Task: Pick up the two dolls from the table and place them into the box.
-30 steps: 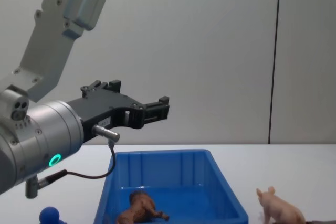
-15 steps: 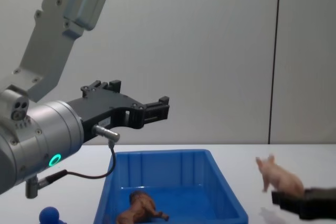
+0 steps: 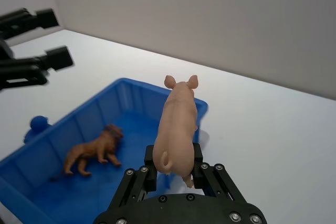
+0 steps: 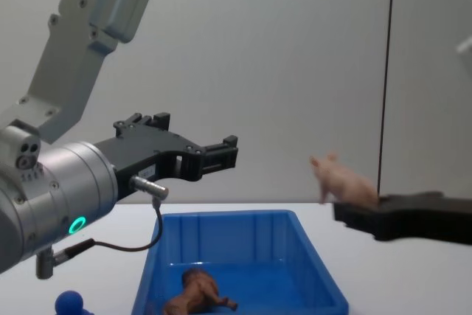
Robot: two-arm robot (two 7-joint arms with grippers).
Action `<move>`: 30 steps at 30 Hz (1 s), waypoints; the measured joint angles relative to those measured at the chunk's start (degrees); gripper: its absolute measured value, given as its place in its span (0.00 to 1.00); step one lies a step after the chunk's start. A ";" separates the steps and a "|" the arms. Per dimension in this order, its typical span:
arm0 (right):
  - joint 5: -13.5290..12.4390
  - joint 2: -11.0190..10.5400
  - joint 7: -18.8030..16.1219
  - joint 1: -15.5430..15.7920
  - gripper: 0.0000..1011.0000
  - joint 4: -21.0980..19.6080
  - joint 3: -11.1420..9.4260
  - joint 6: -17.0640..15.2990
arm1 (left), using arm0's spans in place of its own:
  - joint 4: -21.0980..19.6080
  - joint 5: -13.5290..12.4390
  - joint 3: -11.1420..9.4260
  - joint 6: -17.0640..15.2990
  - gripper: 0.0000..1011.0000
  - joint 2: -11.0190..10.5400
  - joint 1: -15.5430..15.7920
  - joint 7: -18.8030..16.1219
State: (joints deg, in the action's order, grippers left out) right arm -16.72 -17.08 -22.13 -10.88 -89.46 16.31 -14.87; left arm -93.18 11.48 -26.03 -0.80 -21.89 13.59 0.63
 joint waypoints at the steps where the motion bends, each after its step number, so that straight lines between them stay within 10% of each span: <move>1: 0.38 0.41 -1.00 -0.69 0.35 0.06 0.24 -0.37 | 0.00 0.00 0.00 0.00 0.99 0.00 0.00 0.00; 7: 1.59 2.28 -4.38 -3.63 0.36 1.66 1.35 -2.06 | 0.00 0.00 0.00 0.00 0.99 0.00 0.00 0.00; 19: 3.29 6.05 -9.31 -9.08 0.72 7.33 3.45 -4.92 | 0.00 0.00 0.00 0.00 0.99 0.00 0.00 0.00; 30: 4.34 4.67 -7.65 -8.44 0.99 7.13 2.78 -1.92 | 0.00 0.00 0.00 0.00 0.99 0.00 0.00 0.00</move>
State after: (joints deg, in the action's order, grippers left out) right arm -12.38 -12.42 -29.78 -19.32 -82.33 19.08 -16.80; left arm -93.18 11.48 -26.02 -0.79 -21.89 13.59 0.63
